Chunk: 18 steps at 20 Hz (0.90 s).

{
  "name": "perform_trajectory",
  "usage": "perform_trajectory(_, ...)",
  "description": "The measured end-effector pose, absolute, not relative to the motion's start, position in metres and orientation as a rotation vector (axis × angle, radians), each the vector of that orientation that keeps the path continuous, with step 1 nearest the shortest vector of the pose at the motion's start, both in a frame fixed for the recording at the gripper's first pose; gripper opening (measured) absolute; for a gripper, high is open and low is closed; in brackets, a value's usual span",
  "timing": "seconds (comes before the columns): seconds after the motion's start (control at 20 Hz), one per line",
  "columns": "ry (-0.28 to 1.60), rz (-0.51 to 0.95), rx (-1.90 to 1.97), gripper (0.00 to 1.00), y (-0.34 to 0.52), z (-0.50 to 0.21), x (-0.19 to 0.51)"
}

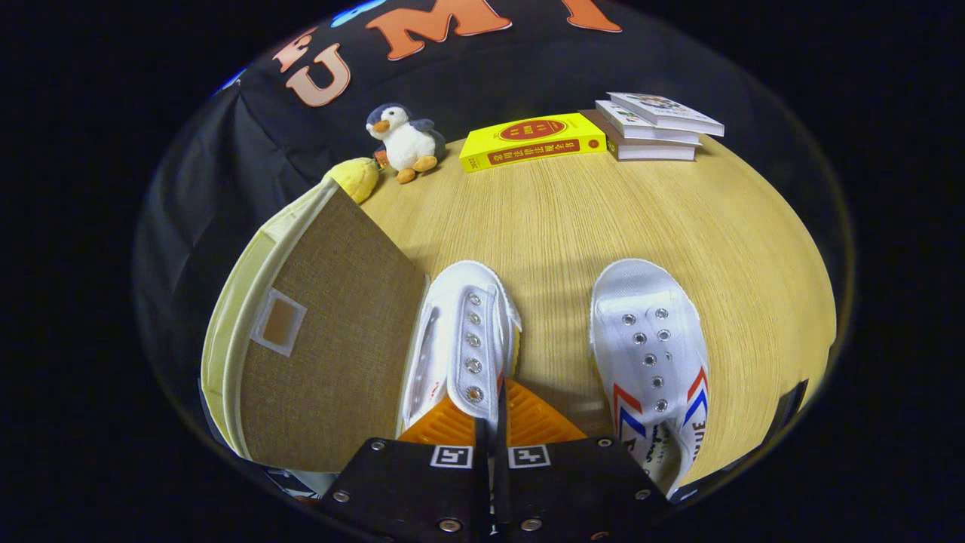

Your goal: Open the storage box then place both shoes into the box .Put the left shoe in first, then the right shoe, with the right side of both shoes facing outward in a uniform manner.

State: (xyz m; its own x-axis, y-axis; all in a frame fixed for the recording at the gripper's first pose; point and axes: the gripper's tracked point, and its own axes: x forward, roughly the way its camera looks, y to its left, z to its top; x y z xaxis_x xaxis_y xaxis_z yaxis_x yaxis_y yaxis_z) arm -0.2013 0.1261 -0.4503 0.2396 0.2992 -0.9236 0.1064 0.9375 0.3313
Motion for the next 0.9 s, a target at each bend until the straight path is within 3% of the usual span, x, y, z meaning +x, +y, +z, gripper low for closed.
perform_trajectory(0.5, 1.172, 0.132, 0.439, 0.02, 0.136, -0.342, -0.14)
perform_trajectory(0.9, 1.169, 0.288, 0.486, 0.02, 0.223, -0.29, -0.121)
